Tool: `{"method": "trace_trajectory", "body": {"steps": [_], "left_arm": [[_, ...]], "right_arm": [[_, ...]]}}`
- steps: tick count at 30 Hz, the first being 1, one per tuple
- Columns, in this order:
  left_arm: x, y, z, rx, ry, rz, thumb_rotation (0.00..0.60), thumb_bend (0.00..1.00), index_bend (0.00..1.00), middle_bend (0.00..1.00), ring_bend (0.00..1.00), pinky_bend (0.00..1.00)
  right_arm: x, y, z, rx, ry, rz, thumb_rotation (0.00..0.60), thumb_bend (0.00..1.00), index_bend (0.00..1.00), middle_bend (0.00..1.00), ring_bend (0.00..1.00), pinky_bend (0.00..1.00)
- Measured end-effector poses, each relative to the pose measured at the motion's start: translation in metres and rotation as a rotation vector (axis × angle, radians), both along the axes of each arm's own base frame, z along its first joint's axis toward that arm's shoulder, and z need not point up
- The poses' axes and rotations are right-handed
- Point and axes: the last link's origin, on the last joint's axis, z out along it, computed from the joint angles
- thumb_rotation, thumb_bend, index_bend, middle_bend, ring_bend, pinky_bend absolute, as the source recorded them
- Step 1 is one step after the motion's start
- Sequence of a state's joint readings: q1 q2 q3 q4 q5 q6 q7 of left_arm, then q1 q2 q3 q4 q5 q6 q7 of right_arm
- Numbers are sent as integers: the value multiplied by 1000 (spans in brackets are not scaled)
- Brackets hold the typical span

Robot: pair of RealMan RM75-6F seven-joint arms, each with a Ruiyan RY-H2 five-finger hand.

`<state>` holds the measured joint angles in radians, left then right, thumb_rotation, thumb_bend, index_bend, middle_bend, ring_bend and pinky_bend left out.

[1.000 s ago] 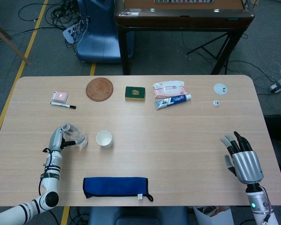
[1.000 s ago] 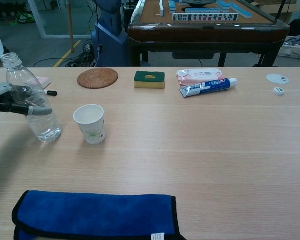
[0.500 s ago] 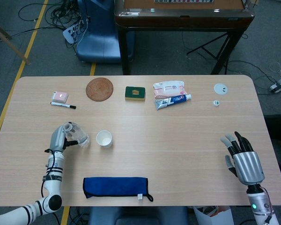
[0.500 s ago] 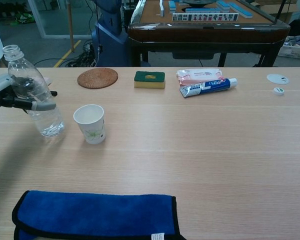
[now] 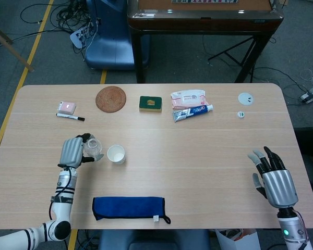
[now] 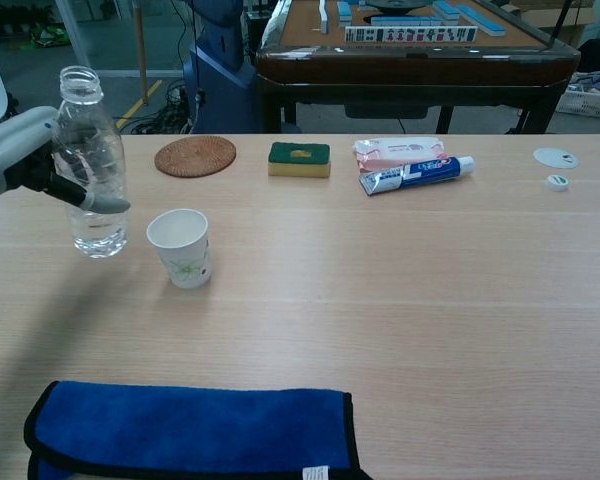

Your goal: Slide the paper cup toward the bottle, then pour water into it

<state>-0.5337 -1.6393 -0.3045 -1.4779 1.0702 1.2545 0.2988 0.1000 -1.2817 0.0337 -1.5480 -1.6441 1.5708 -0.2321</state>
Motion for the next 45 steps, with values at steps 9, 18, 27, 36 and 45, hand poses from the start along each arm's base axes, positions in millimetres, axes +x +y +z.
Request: {"method": "trace_trajectory", "body": {"steps": [9,18,27,36,45], "left_arm": [[11,-1,-6,25,262,-100,600,0,583,586,439,557],[7,4,-8,35,373,-111,600,0,582,586,439,557],[-4,12,3,48,490,-92,600,0,577,586,439,557],[-17,15,9,46,588,-79,600,0,575,586,439,557],[-26,16,7,33,666,-82,600,0,573,586,439,558]], "right_arm": [[2,4,5,-12,-12,16,600,520,227,180,41,191],[1,3,6,-8,-14,10,600,520,227,180,41,191],[1,3,7,-11,-19,13,600,519,227,180,41,191],[3,6,9,-16,-23,22,600,520,227,180,41,191],[3,7,11,-22,-27,27,600,520,227,180,40,191]]}}
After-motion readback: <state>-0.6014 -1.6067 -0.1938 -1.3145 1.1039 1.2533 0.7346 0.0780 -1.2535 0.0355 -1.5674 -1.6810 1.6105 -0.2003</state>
